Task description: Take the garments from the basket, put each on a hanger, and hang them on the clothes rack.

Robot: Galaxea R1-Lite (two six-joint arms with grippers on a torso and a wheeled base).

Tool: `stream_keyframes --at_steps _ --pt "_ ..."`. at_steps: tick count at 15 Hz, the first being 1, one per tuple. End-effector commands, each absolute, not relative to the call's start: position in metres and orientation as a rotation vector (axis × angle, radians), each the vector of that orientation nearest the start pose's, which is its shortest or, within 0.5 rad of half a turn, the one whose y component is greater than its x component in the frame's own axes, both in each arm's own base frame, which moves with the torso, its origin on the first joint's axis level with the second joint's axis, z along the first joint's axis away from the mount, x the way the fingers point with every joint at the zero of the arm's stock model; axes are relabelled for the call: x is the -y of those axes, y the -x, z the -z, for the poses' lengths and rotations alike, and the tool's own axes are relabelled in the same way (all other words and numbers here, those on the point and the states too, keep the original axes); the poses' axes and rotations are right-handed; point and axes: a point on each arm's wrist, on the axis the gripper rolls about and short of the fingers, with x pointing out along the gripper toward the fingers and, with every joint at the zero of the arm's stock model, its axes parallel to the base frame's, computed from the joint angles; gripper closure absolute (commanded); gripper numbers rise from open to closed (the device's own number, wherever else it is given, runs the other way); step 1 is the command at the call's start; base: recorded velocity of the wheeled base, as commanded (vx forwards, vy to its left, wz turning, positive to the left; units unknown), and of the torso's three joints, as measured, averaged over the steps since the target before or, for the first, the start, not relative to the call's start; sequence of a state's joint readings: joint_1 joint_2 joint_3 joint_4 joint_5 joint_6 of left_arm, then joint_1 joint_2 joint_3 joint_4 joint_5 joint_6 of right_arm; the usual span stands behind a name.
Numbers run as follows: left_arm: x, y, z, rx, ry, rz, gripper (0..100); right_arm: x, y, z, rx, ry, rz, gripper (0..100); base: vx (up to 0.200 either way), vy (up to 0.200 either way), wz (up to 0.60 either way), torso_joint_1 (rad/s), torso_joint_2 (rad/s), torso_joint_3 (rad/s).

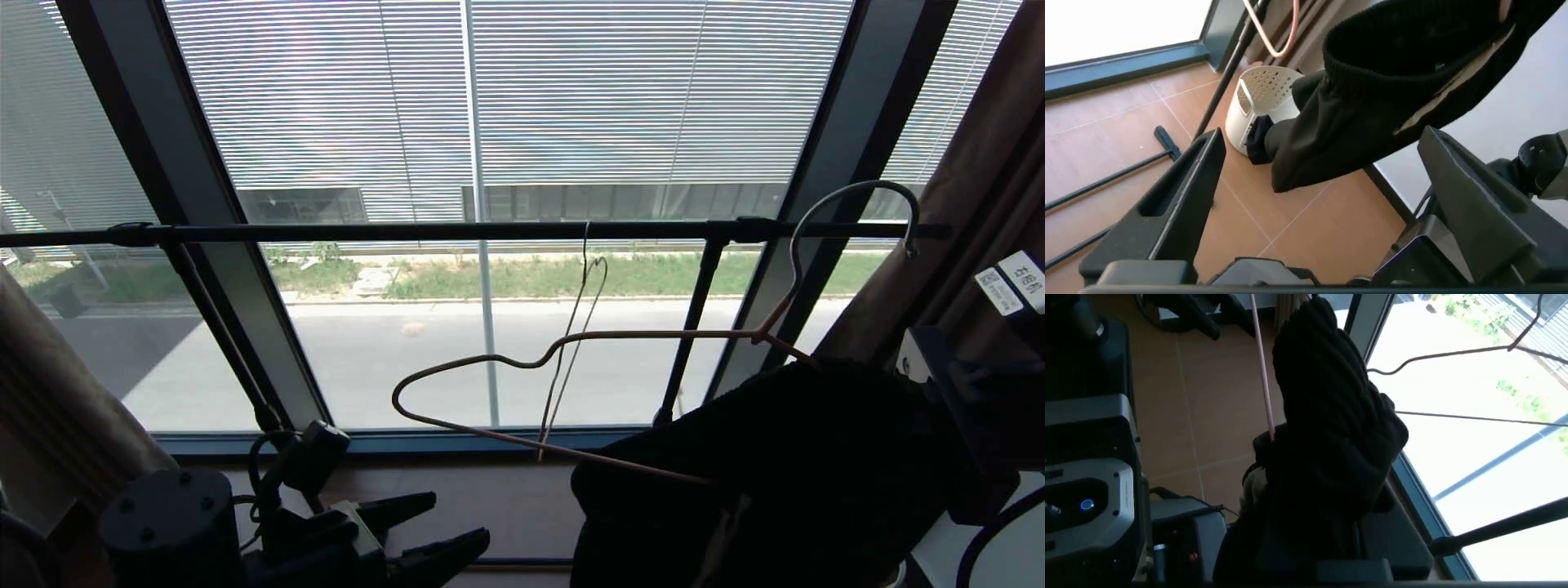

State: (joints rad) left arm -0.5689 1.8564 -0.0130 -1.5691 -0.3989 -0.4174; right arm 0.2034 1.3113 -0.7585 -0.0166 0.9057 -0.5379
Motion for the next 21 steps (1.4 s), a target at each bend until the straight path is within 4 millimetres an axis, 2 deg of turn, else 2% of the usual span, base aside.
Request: stream_keyframes --at_steps 1,5,12,21 --pt "0.127 -0.171 -0.057 -0.555 0.343 0.897 0 -0.055 -0.176 -0.219 -0.194 0.289 -1.187 100 0.0 0.0 0.0 0.0 0.0 0.0" --pt "0.137 -0.171 -0.053 -0.57 0.332 0.93 0 -0.059 -0.169 -0.218 -0.186 0.289 -1.23 100 0.0 0.0 0.0 0.0 0.0 0.0" --pt "0.162 -0.192 -0.05 -0.526 0.333 0.974 0 -0.067 -0.166 -0.215 -0.187 0.292 -1.277 100 0.0 0.0 0.0 0.0 0.0 0.0" --pt "0.183 -0.197 -0.043 -0.521 0.321 1.027 0 -0.075 -0.162 -0.213 -0.19 0.295 -1.327 100 0.0 0.0 0.0 0.0 0.0 0.0"
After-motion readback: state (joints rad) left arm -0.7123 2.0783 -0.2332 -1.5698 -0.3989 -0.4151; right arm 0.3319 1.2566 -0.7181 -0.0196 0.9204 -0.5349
